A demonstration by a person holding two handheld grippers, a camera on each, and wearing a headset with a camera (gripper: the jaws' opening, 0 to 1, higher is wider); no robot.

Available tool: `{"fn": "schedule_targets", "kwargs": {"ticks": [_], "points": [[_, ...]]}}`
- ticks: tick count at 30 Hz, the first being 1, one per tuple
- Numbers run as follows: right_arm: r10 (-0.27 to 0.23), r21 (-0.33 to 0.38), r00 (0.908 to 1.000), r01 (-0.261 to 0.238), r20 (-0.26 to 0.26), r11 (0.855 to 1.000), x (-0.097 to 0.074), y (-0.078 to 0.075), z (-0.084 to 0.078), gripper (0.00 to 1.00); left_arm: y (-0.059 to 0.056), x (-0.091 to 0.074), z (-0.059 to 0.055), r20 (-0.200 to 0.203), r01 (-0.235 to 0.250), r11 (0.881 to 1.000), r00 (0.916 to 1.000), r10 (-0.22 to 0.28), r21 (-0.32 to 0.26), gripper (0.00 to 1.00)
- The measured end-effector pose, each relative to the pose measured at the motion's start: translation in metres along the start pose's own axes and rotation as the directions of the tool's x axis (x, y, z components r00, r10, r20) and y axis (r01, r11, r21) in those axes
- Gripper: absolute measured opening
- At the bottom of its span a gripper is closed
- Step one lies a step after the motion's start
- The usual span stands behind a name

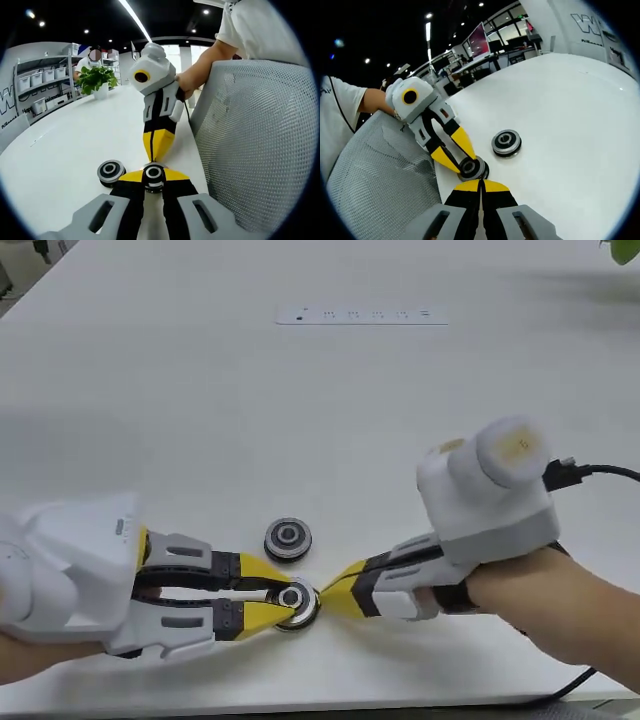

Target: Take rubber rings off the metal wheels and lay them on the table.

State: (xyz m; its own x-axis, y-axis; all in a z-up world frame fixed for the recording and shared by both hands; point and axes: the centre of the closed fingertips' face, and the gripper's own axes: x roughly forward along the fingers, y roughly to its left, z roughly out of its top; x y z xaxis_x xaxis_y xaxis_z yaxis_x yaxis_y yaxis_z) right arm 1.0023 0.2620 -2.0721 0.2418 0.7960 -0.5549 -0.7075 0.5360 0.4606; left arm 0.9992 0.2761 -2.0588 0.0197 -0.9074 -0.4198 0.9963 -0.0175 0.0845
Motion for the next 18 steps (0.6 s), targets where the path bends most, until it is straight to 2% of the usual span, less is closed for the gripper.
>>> {"fn": "schedule_targets", "kwargs": {"ticks": [4,7,18], "points": [[0.057,0.112,0.9971,-0.062,0.050,0.992,-0.0014,0.0039,0.0032,0.00,-0.0002,0.0000,-0.0003,-0.004,0.001,1.000,1.0000,-0.001,-0.007,0.07],[0.081,0.156,0.9939,-0.092,0.076,0.983,-0.0011,0.0046,0.0044,0.00,-0.0003,0.0001,-0.0004,-0.012,0.003,1.000,0.9999,-0.003,-0.008,0.07],[0.098,0.151,0.9916,-0.110,0.084,0.982,-0.0006,0.0105,0.0071,0.00,-0.0007,-0.0001,-0.0004,-0.025,0.011,1.000,0.9996,-0.011,0.007,0.07]]}}
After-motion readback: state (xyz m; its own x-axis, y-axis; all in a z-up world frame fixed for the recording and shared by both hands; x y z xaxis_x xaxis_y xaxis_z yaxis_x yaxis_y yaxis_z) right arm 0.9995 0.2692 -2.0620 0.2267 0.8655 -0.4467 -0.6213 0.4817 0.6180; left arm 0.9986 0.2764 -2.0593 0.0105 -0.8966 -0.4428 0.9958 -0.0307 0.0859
